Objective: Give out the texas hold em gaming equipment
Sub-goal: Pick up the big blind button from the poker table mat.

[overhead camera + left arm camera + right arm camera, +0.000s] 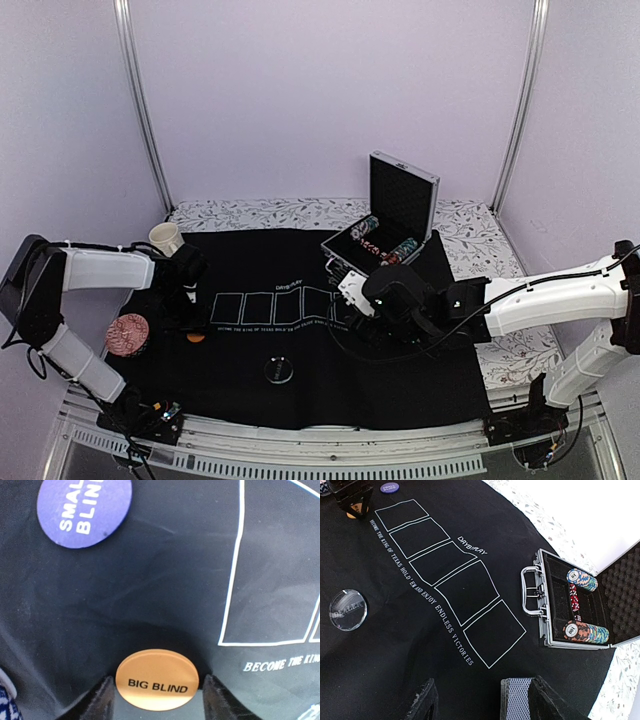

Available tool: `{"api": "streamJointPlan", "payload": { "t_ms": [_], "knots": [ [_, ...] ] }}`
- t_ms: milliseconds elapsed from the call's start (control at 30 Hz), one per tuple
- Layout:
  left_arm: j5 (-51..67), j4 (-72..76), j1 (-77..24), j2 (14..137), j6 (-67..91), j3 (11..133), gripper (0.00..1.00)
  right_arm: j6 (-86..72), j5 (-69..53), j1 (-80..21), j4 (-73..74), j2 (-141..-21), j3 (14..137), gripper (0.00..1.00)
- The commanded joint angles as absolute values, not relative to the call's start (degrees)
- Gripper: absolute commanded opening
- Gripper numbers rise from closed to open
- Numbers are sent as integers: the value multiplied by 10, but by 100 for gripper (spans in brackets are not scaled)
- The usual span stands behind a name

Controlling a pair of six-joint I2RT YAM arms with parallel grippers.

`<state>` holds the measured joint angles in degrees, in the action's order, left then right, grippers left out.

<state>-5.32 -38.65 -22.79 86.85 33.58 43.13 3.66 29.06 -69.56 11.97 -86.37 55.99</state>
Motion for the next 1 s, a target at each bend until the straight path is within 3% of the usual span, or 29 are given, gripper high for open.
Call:
{"api": "streamJointPlan", "payload": {
  "t_ms": [0, 333, 967],
  "knots": [
    [-43, -382, -231, 893, 332, 417, 58, 28, 299, -692, 122, -869, 567, 64],
    [-52, -381, -230, 883, 331, 423, 43, 28, 300, -692, 124, -871, 568, 64],
    [-79, -405, -238, 840, 313, 487, 38, 30, 303, -688, 122, -869, 572, 64]
  ]
}}
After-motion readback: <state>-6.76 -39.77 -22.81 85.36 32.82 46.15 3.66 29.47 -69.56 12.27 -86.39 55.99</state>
